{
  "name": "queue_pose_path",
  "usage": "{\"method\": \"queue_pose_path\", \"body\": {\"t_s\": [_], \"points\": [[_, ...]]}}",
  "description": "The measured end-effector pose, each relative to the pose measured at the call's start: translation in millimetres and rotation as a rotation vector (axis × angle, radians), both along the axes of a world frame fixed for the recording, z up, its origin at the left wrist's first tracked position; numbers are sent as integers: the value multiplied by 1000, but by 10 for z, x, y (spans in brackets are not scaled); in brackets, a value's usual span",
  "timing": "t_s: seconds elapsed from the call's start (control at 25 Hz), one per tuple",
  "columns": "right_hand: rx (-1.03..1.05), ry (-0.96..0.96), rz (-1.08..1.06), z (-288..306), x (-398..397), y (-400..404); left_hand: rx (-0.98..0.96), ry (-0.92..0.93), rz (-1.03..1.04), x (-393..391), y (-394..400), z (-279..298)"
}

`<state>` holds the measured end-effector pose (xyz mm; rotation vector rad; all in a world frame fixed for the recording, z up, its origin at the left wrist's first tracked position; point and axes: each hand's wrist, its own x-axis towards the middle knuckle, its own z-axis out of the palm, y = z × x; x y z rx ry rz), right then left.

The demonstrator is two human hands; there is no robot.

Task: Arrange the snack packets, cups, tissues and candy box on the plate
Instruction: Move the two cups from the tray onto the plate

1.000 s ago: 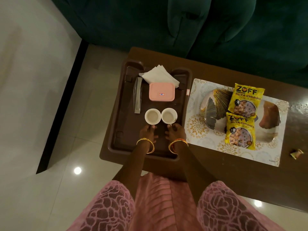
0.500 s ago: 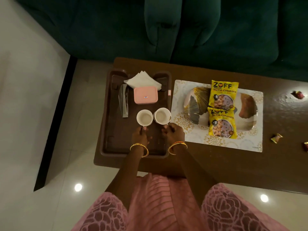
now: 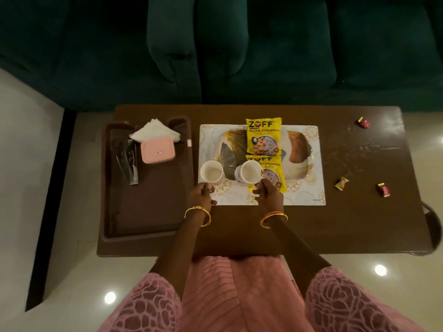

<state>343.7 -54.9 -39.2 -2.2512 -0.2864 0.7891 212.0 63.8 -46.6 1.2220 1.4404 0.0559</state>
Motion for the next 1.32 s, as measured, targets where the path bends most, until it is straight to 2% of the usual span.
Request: {"method": "queue_pose_path", "body": {"t_s": [0.28, 0.56, 0.84, 1.32], "points": [[-64, -40, -24, -172, 890, -566, -15, 92, 36, 727, -350, -237], [-95, -59, -72, -676, 1480, -551, 117, 214, 8, 1073, -213, -688], [-79, -101, -162, -950, 1597, -549, 114, 188, 47, 1089, -176, -950], [-151, -141, -78, -925, 1638, -580, 90, 188, 30, 1111, -154, -877]]}}
